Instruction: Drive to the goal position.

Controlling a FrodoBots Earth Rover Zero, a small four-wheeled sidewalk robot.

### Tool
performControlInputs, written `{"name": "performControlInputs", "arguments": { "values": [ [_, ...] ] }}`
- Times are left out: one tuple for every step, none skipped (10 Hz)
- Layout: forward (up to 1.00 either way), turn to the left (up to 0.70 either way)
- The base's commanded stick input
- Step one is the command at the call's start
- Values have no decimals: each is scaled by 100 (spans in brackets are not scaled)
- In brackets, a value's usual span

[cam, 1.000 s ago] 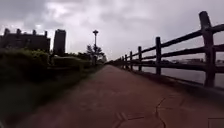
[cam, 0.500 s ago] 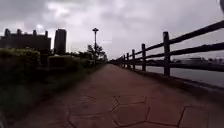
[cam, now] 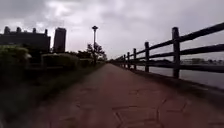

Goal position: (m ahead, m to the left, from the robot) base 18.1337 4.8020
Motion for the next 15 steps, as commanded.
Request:
{"name": "performControlInputs", "arguments": {
  "values": [
    [100, 0],
    [100, 0],
    [100, 0],
    [100, 0],
    [100, 0],
    [100, 0],
    [100, 0],
    [100, 0],
    [100, 0],
    [100, 0],
    [100, 0],
    [100, 0],
    [100, 0],
    [100, 0],
    [100, 0]
  ]
}}
